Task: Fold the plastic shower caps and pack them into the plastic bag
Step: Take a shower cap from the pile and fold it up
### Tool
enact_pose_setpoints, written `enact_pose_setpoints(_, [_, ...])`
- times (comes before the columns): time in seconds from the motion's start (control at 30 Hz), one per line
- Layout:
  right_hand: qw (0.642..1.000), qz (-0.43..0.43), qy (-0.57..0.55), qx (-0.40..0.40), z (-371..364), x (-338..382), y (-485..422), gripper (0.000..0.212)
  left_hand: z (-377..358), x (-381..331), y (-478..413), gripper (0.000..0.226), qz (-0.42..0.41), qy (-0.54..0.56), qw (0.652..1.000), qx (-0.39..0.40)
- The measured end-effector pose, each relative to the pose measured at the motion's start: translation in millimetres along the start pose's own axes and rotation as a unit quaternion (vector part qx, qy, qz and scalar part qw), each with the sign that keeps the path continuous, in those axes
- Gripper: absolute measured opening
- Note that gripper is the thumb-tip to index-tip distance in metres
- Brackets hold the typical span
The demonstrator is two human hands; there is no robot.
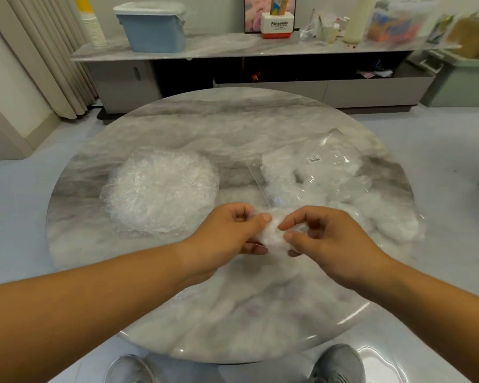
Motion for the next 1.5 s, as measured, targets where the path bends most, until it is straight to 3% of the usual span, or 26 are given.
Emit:
enact_pose_setpoints(0.1, [0.996,0.042,-0.008,-0.083,51,6,3,0.019,-22,-6,-5,0.020,-0.100,-0.211,0.969,0.075])
enact_pose_setpoints(0.2, [0.995,0.026,0.010,-0.098,97,-7,1,0.022,-52,-6,-2,0.032,-0.210,-0.406,0.863,0.215])
enact_pose_setpoints(0.3, [0.996,-0.047,0.072,-0.022,118,-39,-5,0.034,-78,5,2,0.047,-0.244,-0.508,0.766,0.309])
enact_pose_setpoints(0.43, [0.979,-0.095,0.173,0.043,119,-72,-7,0.031,-91,17,-2,0.066,-0.246,-0.609,0.677,0.331])
enact_pose_setpoints(0.53, [0.981,-0.105,0.152,0.059,112,-75,-4,0.028,-93,21,-4,0.077,-0.254,-0.655,0.636,0.320])
enact_pose_setpoints(0.6, [0.981,-0.117,0.138,0.072,108,-78,-4,0.038,-95,23,-4,0.082,-0.253,-0.667,0.625,0.317])
enact_pose_setpoints(0.67, [0.979,-0.151,0.111,0.083,106,-84,-6,0.061,-97,23,-2,0.085,-0.254,-0.668,0.626,0.312])
enact_pose_setpoints(0.8, [0.967,-0.212,-0.102,0.093,93,-92,-16,0.087,-98,22,-2,0.086,-0.266,-0.663,0.627,0.311])
enact_pose_setpoints(0.93, [0.934,-0.186,-0.297,0.071,82,-88,-25,0.082,-99,23,-1,0.087,-0.258,-0.660,0.629,0.320])
enact_pose_setpoints(1.1, [0.862,-0.181,-0.473,0.029,69,-89,-32,0.086,-97,20,1,0.086,-0.256,-0.632,0.647,0.342])
enact_pose_setpoints(1.33, [0.798,-0.171,-0.578,0.025,70,-70,-47,0.090,-91,25,3,0.089,-0.282,-0.610,0.654,0.347])
enact_pose_setpoints(1.5, [0.787,-0.172,-0.593,-0.006,64,-66,-46,0.071,-88,24,0,0.084,-0.259,-0.623,0.661,0.329])
Point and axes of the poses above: each hand's wrist, its own y-axis away from the middle knuckle, its own z-axis out of the back of the hand, x = y × z, the point moved 4 cm from there along -y, towards the middle knuckle, and after that the axes turned 12 degrees about -z, right-handed, at the moved point
